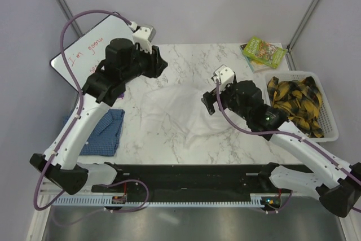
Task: Fold and stack the long sleeve shirts
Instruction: Flatten the shirt out
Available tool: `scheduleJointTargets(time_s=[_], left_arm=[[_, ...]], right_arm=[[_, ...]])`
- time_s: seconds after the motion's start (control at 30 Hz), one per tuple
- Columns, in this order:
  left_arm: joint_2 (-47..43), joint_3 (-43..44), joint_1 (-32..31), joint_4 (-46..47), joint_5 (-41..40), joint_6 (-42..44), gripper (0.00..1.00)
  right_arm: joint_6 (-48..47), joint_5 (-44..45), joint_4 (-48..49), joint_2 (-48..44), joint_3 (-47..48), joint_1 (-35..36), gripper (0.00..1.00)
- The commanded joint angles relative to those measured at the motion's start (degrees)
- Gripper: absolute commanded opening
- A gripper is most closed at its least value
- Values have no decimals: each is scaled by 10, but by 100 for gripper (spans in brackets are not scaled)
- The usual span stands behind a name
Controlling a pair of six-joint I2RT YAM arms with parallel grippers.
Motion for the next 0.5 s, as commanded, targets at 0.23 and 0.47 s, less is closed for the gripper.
scheduleJointTargets(time_s=[0.23, 0.47], left_arm=[[84, -219, 172, -41, 144, 146, 72], [155, -259, 176, -57, 89, 165, 80]], right_arm=[[-149, -176, -240, 141, -22, 17, 86], [-152, -97, -180, 187, -36, 55, 86]])
